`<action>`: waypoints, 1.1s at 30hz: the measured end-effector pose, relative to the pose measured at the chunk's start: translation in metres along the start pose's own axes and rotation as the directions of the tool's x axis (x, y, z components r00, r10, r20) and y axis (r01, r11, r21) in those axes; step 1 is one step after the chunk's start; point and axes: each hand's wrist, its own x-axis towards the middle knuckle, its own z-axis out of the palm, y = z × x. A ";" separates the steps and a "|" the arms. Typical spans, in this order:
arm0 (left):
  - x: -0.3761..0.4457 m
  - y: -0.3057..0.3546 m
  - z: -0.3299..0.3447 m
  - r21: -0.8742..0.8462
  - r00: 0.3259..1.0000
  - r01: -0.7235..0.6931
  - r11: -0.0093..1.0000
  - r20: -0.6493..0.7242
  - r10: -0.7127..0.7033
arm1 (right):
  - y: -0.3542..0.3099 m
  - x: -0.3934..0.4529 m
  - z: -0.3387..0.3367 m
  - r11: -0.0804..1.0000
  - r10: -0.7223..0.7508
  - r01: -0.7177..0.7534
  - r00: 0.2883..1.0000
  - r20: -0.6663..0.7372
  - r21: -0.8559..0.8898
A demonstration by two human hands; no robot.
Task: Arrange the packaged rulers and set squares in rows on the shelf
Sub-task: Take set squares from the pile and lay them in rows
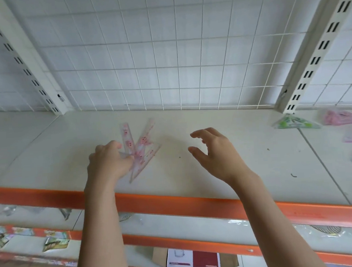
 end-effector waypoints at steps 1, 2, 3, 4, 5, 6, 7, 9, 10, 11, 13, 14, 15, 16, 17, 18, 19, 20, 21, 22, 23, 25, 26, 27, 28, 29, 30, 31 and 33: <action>0.006 -0.003 -0.003 -0.018 0.999 0.036 0.999 0.010 -0.036 | -0.001 0.003 0.002 1.000 -0.007 0.007 1.000 0.011 0.002; 0.012 -0.005 -0.006 -0.038 0.997 0.068 0.997 0.025 -0.067 | -0.003 0.005 0.005 1.000 -0.013 0.013 1.000 0.023 0.001; 0.018 -0.008 -0.009 -0.057 0.994 0.098 0.994 0.046 -0.095 | -0.004 0.008 0.007 1.000 -0.018 0.018 0.999 0.036 -0.001; 0.023 -0.010 -0.011 -0.067 0.990 0.123 0.990 0.076 -0.118 | -0.005 0.010 0.009 1.000 -0.021 0.021 0.999 0.048 -0.003; 0.028 -0.012 -0.013 -0.068 0.984 0.145 0.987 0.111 -0.137 | -0.007 0.013 0.011 1.000 -0.025 0.025 0.998 0.059 -0.003; 0.031 -0.014 -0.014 -0.060 0.979 0.157 0.986 0.141 -0.148 | -0.009 0.015 0.013 1.000 -0.027 0.027 0.997 0.067 -0.003; 0.034 -0.016 -0.015 -0.049 0.975 0.162 0.986 0.162 -0.152 | -0.010 0.018 0.015 1.000 -0.030 0.030 0.997 0.076 -0.002; 0.039 -0.019 -0.014 -0.036 0.971 0.162 0.986 0.184 -0.152 | -0.014 0.023 0.018 0.999 -0.037 0.038 0.995 0.094 -0.003; 0.041 -0.020 -0.014 -0.038 0.969 0.163 0.986 0.194 -0.153 | -0.015 0.025 0.020 0.999 -0.041 0.042 0.994 0.103 -0.004; 0.041 -0.019 -0.015 -0.042 0.967 0.166 0.985 0.205 -0.154 | -0.017 0.027 0.021 0.999 -0.045 0.046 0.993 0.113 -0.004; 0.042 -0.020 -0.014 -0.057 0.961 0.178 0.982 0.223 -0.161 | -0.020 0.030 0.026 0.998 -0.053 0.055 0.989 0.135 -0.011; 0.041 -0.022 -0.014 -0.072 0.961 0.182 0.981 0.226 -0.162 | -0.021 0.032 0.028 0.998 -0.055 0.057 0.988 0.146 -0.015; 0.041 -0.024 -0.013 -0.096 0.960 0.190 0.977 0.226 -0.164 | -0.022 0.033 0.030 0.998 -0.053 0.057 0.986 0.157 -0.018; 0.041 -0.026 -0.011 -0.128 0.961 0.197 0.972 0.224 -0.165 | -0.022 0.034 0.031 0.998 -0.050 0.054 0.985 0.167 -0.019; 0.041 -0.028 -0.009 -0.162 0.962 0.203 0.966 0.218 -0.165 | -0.023 0.034 0.033 0.998 -0.048 0.052 0.983 0.175 -0.021; 0.041 -0.030 -0.007 -0.193 0.965 0.202 0.960 0.205 -0.162 | -0.024 0.035 0.034 0.998 -0.047 0.052 0.982 0.182 -0.023; 0.042 -0.032 -0.005 -0.216 0.969 0.199 0.956 0.187 -0.159 | -0.025 0.036 0.035 0.998 -0.046 0.052 0.981 0.188 -0.025; 0.041 -0.033 -0.004 -0.238 0.973 0.194 0.952 0.171 -0.156 | -0.025 0.036 0.036 0.998 -0.045 0.051 0.980 0.195 -0.027; 0.041 -0.034 -0.004 -0.262 0.976 0.189 0.946 0.156 -0.152 | -0.026 0.037 0.037 0.998 -0.045 0.052 0.979 0.201 -0.029; 0.040 -0.036 -0.003 -0.290 0.979 0.181 0.940 0.141 -0.145 | -0.028 0.037 0.038 0.998 -0.044 0.052 0.977 0.208 -0.030; 0.039 -0.037 -0.004 -0.321 0.982 0.171 0.931 0.127 -0.137 | -0.029 0.038 0.039 0.998 -0.043 0.051 0.976 0.214 -0.032; 0.035 -0.038 -0.004 -0.388 0.987 0.153 0.909 0.104 -0.122 | -0.031 0.040 0.042 0.998 -0.041 0.050 0.974 0.222 -0.035; 0.032 -0.038 -0.004 -0.415 0.988 0.149 0.897 0.095 -0.120 | -0.032 0.041 0.043 0.998 -0.040 0.050 0.973 0.227 -0.037; 0.029 -0.038 -0.004 -0.431 0.989 0.145 0.891 0.083 -0.121 | -0.033 0.041 0.044 0.998 -0.040 0.050 0.972 0.233 -0.039; 0.027 -0.038 -0.004 -0.436 0.990 0.141 0.889 0.067 -0.124 | -0.035 0.042 0.045 0.998 -0.041 0.052 0.970 0.238 -0.042; 0.024 -0.038 -0.004 -0.442 0.991 0.136 0.887 0.053 -0.125 | -0.037 0.044 0.047 0.997 -0.045 0.057 0.970 0.241 -0.046; 0.023 -0.039 -0.004 -0.452 0.991 0.131 0.883 0.049 -0.122 | -0.039 0.045 0.049 0.997 -0.048 0.062 0.969 0.242 -0.049; 0.022 -0.040 -0.004 -0.469 0.992 0.126 0.874 0.046 -0.118 | -0.041 0.046 0.051 0.997 -0.051 0.066 0.969 0.243 -0.051; 0.019 -0.045 -0.007 -0.514 0.994 0.113 0.850 0.058 -0.097 | -0.045 0.049 0.054 0.996 -0.056 0.072 0.969 0.241 -0.058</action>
